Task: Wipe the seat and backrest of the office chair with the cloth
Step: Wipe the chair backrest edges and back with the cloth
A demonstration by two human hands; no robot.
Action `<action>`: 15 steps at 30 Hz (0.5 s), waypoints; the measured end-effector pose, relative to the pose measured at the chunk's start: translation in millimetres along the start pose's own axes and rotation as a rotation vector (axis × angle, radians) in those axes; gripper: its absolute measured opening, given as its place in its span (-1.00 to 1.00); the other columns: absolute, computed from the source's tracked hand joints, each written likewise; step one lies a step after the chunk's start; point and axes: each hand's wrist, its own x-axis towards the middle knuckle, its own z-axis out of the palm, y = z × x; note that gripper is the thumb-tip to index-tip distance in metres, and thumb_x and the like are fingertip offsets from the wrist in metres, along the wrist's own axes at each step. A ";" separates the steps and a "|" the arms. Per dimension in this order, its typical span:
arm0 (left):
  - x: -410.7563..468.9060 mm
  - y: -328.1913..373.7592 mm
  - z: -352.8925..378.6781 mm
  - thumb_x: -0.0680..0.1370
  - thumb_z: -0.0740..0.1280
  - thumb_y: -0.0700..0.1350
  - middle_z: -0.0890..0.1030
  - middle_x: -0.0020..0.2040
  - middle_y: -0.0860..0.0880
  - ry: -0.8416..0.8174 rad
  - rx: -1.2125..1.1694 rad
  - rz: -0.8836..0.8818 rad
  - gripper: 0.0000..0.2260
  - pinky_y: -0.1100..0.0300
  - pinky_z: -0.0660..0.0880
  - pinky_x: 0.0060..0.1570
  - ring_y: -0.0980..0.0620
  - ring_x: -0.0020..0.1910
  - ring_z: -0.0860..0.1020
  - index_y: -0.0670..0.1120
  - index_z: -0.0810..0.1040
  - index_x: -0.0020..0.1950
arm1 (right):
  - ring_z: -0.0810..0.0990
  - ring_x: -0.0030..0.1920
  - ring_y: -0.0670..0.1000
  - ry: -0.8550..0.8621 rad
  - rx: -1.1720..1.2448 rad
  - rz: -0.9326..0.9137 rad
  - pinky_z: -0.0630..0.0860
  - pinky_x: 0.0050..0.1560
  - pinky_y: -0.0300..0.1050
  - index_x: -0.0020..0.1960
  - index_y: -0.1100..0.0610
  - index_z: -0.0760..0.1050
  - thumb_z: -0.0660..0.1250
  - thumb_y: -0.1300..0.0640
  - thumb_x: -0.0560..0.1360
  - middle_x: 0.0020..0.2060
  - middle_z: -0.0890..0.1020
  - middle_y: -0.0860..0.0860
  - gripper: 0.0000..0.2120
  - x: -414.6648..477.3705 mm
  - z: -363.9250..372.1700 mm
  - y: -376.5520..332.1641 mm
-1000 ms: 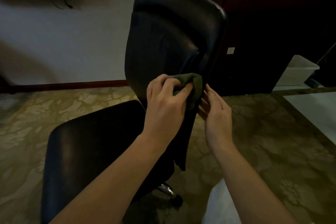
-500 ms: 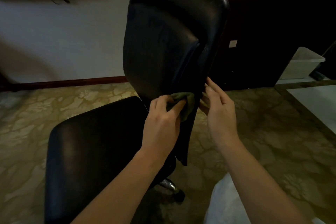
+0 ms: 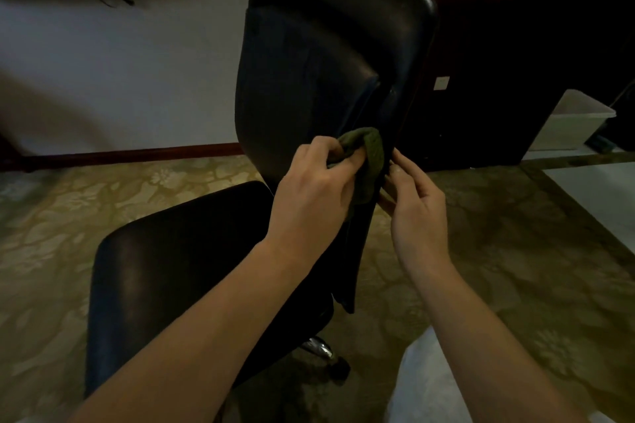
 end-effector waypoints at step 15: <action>-46.8 1.5 3.0 0.66 0.26 -0.02 0.41 0.17 -0.01 -0.307 0.100 -0.143 -0.70 0.15 0.55 0.01 0.03 0.03 0.43 0.10 0.50 0.40 | 0.57 0.24 -0.19 -0.054 -0.182 -0.151 0.53 0.22 -0.24 0.42 0.08 0.46 0.33 0.21 0.59 0.24 0.62 -0.10 -0.60 3.4 -3.4 6.3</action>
